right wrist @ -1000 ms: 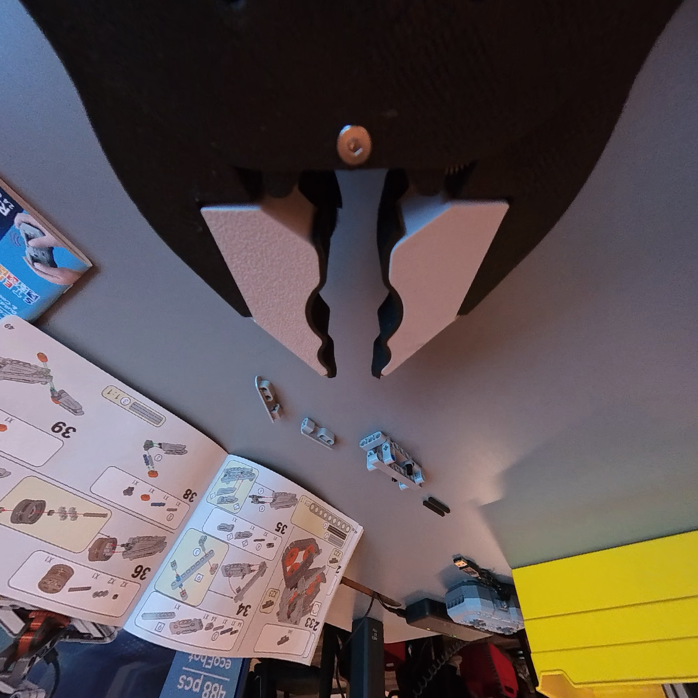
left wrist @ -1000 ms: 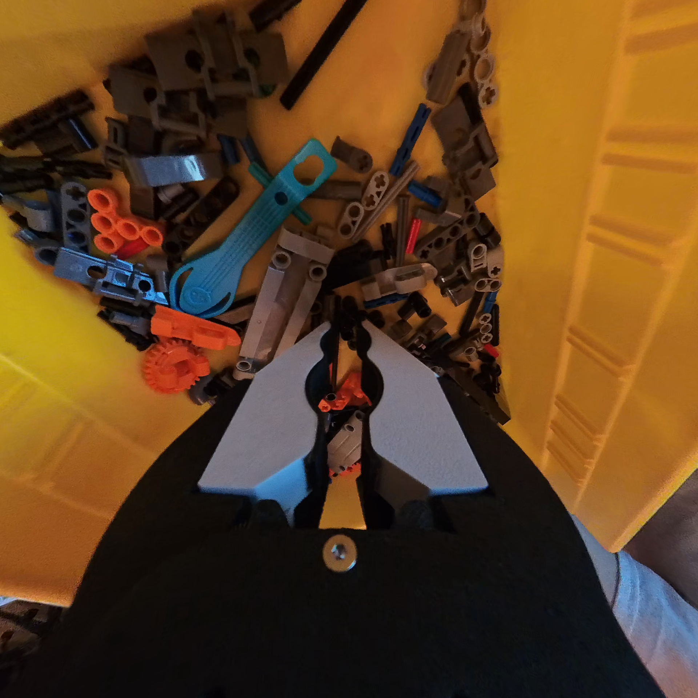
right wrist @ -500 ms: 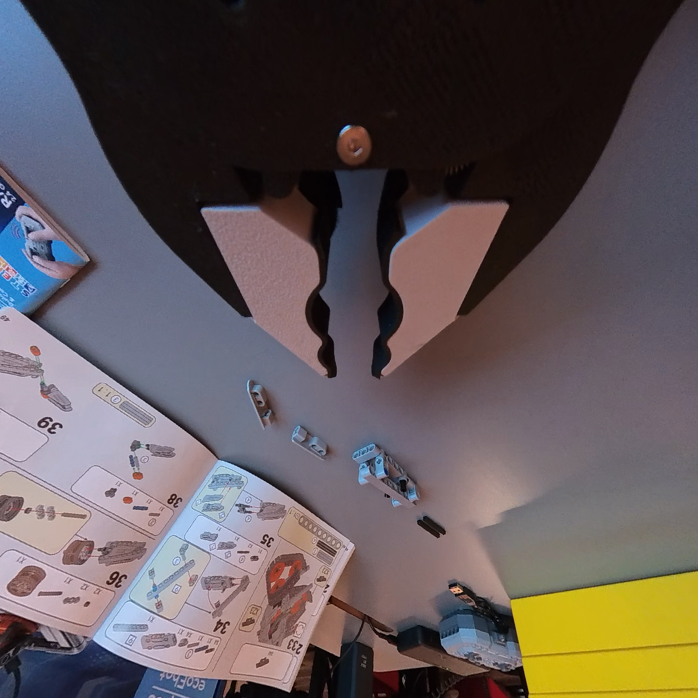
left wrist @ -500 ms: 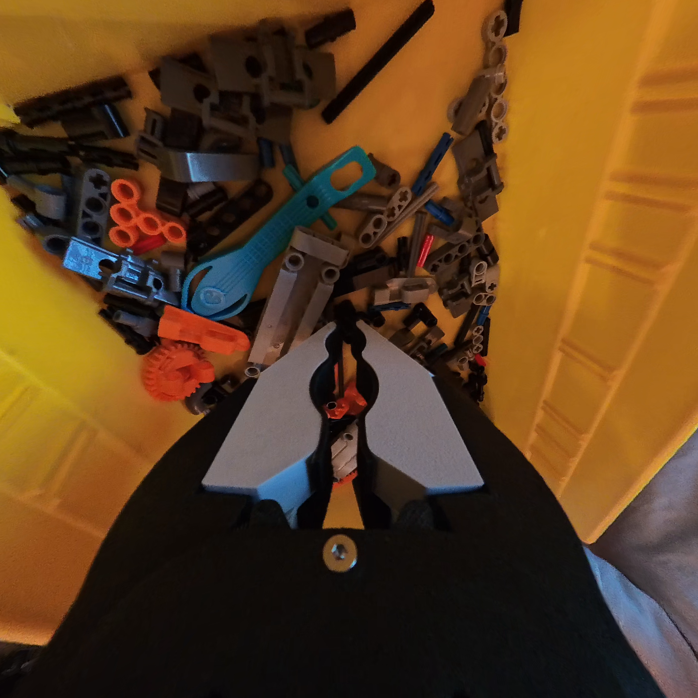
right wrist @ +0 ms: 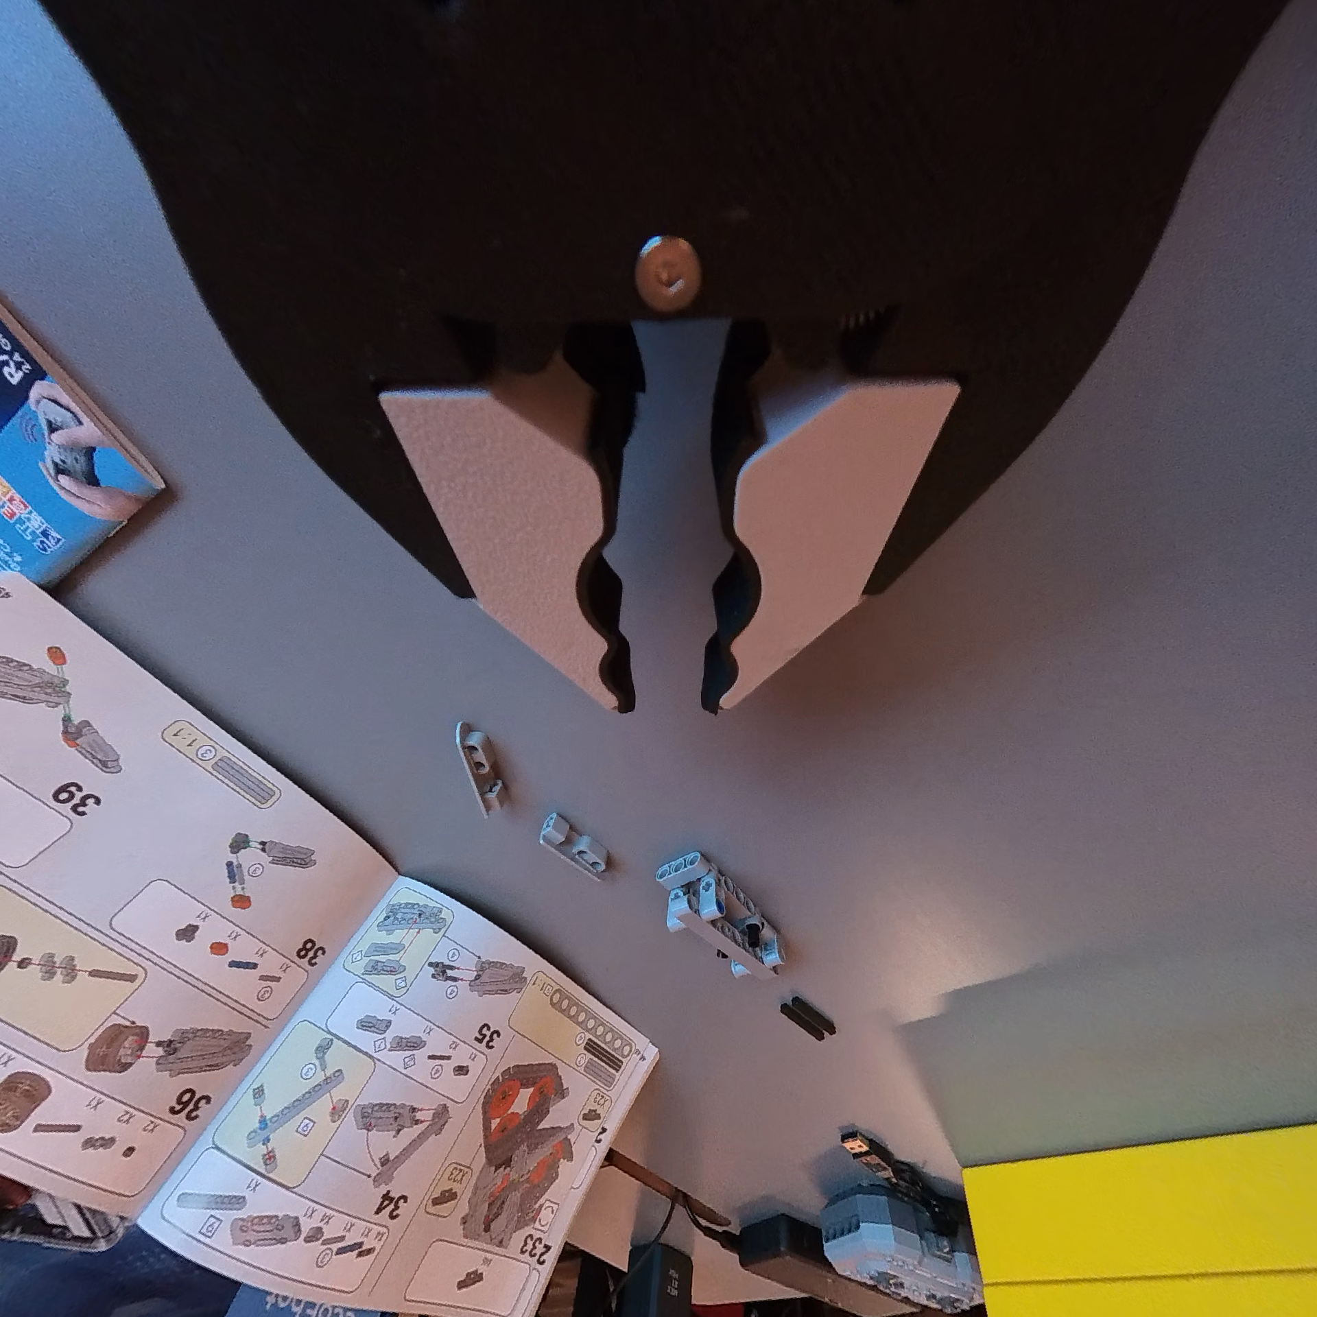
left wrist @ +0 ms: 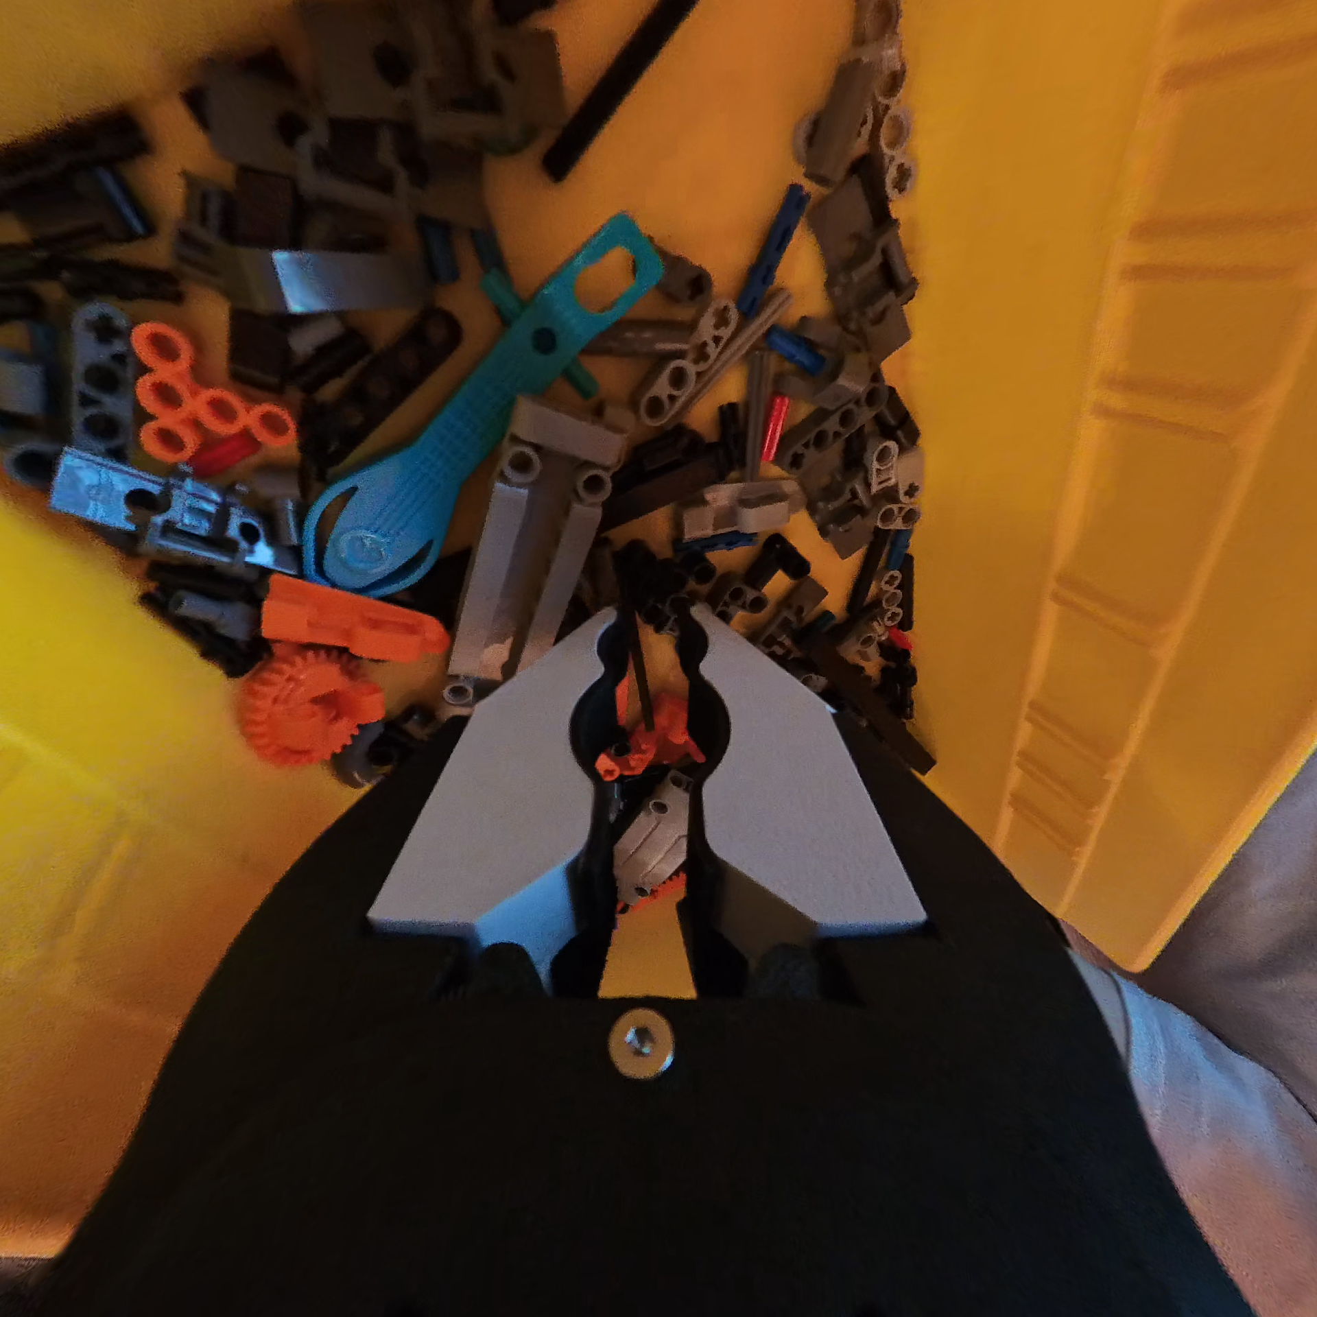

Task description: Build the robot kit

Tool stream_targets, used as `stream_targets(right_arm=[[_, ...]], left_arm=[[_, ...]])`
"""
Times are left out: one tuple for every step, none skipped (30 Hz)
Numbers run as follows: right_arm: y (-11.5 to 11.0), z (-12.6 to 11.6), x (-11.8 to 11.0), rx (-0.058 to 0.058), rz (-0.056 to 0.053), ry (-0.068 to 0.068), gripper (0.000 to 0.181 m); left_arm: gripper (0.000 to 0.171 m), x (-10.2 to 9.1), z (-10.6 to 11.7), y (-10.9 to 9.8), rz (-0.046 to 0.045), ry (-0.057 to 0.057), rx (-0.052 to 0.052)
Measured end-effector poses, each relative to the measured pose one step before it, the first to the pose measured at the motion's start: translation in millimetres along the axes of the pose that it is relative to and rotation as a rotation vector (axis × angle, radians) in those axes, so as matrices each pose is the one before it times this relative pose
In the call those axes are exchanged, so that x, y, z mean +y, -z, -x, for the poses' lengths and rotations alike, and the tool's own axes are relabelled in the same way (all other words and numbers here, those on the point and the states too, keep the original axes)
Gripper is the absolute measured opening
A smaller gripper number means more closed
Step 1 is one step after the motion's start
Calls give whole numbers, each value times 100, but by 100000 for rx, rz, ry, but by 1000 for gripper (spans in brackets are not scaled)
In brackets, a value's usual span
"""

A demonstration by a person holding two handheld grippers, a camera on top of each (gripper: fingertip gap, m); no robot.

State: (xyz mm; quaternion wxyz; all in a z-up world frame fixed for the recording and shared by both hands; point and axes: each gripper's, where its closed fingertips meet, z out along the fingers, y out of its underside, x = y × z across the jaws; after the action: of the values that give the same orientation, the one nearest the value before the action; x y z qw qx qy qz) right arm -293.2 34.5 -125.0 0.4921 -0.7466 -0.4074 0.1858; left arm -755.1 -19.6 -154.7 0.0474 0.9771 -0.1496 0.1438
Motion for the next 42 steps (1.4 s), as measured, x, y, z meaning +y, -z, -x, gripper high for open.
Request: stream_targets(right_arm=[[11,-1,12,-58,58,40,19],[5,18,18,-88,50,50,19],[1,18,20,-76,95,105,19],[-4,23,19,-90,120,145,19],[-9,29,17,-111,139,188,19],[-15,30,15,-90,155,222,19],[-15,38,24,-85,141,225,19],[-8,37,20,-88,179,225,19],[-8,23,20,-66,163,189,19],[-10,29,23,-42,109,184,19],[-5,14,16,-41,100,181,19],[-15,18,15,-48,141,110,19],[-13,12,19,-85,149,65,19],[-23,15,27,-39,178,37,19],[-14,-18,19,85,131,-39,19],[-7,-19,14,128,48,-77,20],[-4,-21,2,58,6,-133,20],[-12,-36,15,69,32,-233,20],[-7,-52,8,118,24,-312,20],[-6,-46,10,94,42,-351,20],[-5,-47,12,107,56,-368,20],[-2,-70,-1,229,-79,-250,19],[15,-60,-15,253,-157,-121,19],[17,-63,-11,253,-129,-83,19],[14,-59,2,225,-94,-68,19],[16,-22,-14,134,-111,-30,19],[10,-22,2,69,-51,3,19],[6,-12,2,98,-2,83,19],[15,-12,0,142,-40,228,19],[23,-12,7,162,-2,294,19],[11,-1,1,96,-3,245,19],[7,15,-6,-71,-72,153,19],[7,34,-6,-167,-70,73,19],[14,13,-9,-119,-49,58,19],[-5,26,-10,-137,-55,96,19],[5,29,-2,-118,-7,126,19],[-16,28,12,-135,121,139,19],[-21,15,30,-85,199,143,19],[-22,27,19,-72,231,196,19],[-32,32,25,-52,245,198,19],[-20,24,30,8,236,216,19],[-8,12,18,8,151,200,19]], left_arm=[[11,-49,61,-113,1010,-858,-1900],[11,24,159,-59,1147,-408,-2121],[13,-62,104,7,349,-282,-1616],[13,-109,106,40,-150,-677,-1590],[13,-72,112,-13,7,-1021,-1552],[12,-21,40,-74,417,-898,-726],[11,-86,-79,-31,-70,-432,400],[8,-52,-132,-20,-43,-206,1044],[6,1,-84,-1,-121,300,1011],[6,50,91,19,-39,743,38],[5,151,225,37,299,830,-709],[5,175,252,40,279,665,-896],[5,226,225,39,407,525,-778],[5,265,84,-11,684,545,5],[6,225,-132,-19,467,376,1188],[9,91,-250,33,-191,224,1781],[16,-81,-289,129,-1187,196,1673],[19,-163,-264,255,-1599,224,1097],[19,-239,-254,345,-2013,-64,423],[20,-302,-332,346,-2305,-954,303],[21,-279,-525,255,-1878,-2023,1002],[22,-118,-681,93,-628,-2813,1657],[23,10,-712,-74,640,-3576,1717],[25,44,-619,-210,1435,-4343,1008],[25,-3,-547,-294,1591,-4721,667],[25,-131,-447,-295,1296,-4446,370],[25,-216,-194,-279,1028,-3509,-699],[24,-198,79,-234,1107,-2077,-1798],[22,-88,175,-196,1418,-803,-1794],[19,8,157,-192,1423,-70,-1113],[13,88,183,-179,1332,224,-736],[9,226,248,-103,1270,779,-708],[9,303,315,19,663,1335,-728],[10,182,317,182,-984,1542,-603],[13,-18,258,362,-2647,1144,-76],[18,-237,248,499,-4185,1097,101],[20,-456,238,589,-5215,1256,347],[22,-622,363,624,-5457,998,-418],[28,-831,813,595,-5724,543,-3340],[34,-915,1134,470,-5618,413,-5542],[37,-783,1085,254,-4043,306,-5418],[45,-590,734,-11,-2356,53,-3656]])
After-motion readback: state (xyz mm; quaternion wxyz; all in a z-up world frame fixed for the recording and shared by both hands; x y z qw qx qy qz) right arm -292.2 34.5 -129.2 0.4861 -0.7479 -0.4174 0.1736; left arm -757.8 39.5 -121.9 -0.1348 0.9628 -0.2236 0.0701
